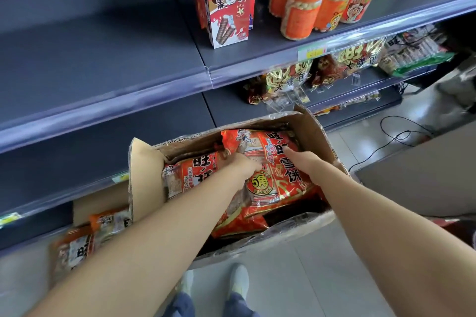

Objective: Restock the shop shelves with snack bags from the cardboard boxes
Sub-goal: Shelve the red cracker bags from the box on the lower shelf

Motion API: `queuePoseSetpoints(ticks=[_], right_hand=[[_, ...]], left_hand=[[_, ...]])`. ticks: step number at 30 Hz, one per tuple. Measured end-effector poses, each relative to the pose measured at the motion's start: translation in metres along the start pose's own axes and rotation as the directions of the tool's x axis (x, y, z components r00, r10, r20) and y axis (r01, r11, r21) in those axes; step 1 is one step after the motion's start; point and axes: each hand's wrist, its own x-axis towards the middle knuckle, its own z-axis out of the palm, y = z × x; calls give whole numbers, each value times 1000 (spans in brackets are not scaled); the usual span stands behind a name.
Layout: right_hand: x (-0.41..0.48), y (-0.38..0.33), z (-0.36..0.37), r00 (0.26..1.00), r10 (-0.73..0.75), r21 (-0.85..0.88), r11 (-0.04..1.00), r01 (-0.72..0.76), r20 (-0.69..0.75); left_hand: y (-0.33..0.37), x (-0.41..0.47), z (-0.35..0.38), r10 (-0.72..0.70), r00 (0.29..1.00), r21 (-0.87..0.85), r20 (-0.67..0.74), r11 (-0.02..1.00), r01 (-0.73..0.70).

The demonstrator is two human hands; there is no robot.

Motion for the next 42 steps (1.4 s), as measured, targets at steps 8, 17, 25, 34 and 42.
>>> queuePoseSetpoints(ticks=[8,17,25,34,42], right_hand=[[6,4,6,992,4,128,992,-20,125],[-43,4,7,953,-67,324,946,-34,295],[-134,-25,22,921,-287,367,913,181,261],[-265,-122,151,778,-535,324,838,439,330],[-374,-191,341,624,-693,234,715,658,362]], left_hand=[[-4,1,-15,-4,999,-59,44,998,7],[4,-56,-45,273,957,208,-98,946,-249],[-5,-114,-142,457,883,236,-112,875,-423],[-113,-172,-328,505,786,-10,-356,839,-543],[-254,-205,-486,189,616,-94,-764,913,-397]])
